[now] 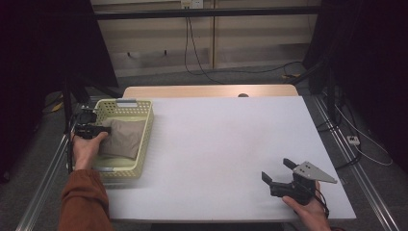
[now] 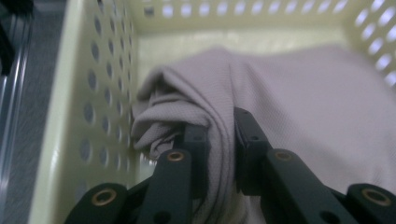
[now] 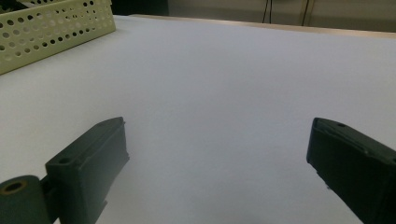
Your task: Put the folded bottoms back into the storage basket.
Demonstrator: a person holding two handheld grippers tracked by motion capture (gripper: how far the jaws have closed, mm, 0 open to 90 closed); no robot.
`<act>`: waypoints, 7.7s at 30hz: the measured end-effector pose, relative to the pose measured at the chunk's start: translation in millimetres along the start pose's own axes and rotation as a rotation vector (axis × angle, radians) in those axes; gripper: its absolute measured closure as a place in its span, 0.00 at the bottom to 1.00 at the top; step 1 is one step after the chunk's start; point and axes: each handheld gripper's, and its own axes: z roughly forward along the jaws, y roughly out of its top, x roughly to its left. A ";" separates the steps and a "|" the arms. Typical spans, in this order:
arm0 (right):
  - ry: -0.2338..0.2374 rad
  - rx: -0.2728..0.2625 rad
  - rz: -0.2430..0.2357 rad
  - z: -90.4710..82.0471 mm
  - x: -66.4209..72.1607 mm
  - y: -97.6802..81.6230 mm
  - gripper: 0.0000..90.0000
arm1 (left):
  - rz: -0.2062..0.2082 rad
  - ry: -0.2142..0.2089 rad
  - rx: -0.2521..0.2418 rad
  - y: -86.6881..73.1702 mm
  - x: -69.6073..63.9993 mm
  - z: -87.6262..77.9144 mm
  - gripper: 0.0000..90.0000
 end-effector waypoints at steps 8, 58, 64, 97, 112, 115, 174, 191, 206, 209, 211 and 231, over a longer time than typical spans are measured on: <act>0.001 -0.001 -0.002 -0.2 0.1 0.0 0.05 | 0.000 -0.018 0.126 -1.2 0.4 3.0 0.87; 0.003 0.003 -0.008 0.1 -0.2 -0.2 0.05 | 0.230 -0.118 0.175 1.3 -44.8 18.2 0.95; 0.002 0.007 -0.008 0.4 -0.1 -0.2 0.05 | 0.232 -0.147 0.175 -0.1 -43.7 14.7 0.92; 0.005 0.007 -0.001 0.5 -2.0 -1.0 0.05 | 0.067 -0.018 -0.001 7.6 -13.0 19.8 0.80; 0.005 0.010 0.007 0.6 -3.4 -1.3 0.05 | 0.066 -0.069 -0.132 7.7 -9.4 -10.1 0.55; 0.003 0.009 0.008 0.6 -2.9 -1.0 0.05 | 0.067 -0.072 -0.165 7.9 -9.8 -17.4 0.44; -0.002 0.007 -0.004 0.1 -0.4 -0.2 0.05 | 0.137 -0.145 -0.433 -35.7 -23.8 -91.9 0.08; -0.001 0.009 -0.003 0.7 0.3 0.0 0.05 | 0.162 -0.123 -0.432 -50.3 -33.5 -98.9 0.08; 0.002 0.007 -0.003 1.0 0.1 -0.1 0.05 | 0.206 -0.136 -0.449 -67.2 -44.4 -110.0 0.08; 0.000 0.009 -0.001 1.3 0.0 0.0 0.05 | 0.213 -0.134 -0.452 -70.5 -47.1 -112.5 0.08; 0.000 0.008 -0.004 1.4 0.3 0.0 0.05 | 0.201 -0.137 -0.463 -72.5 -49.4 -114.3 0.08; 0.003 0.006 -0.004 0.9 0.0 0.1 0.05 | 0.255 -0.195 -0.481 -78.9 -90.1 -119.5 0.08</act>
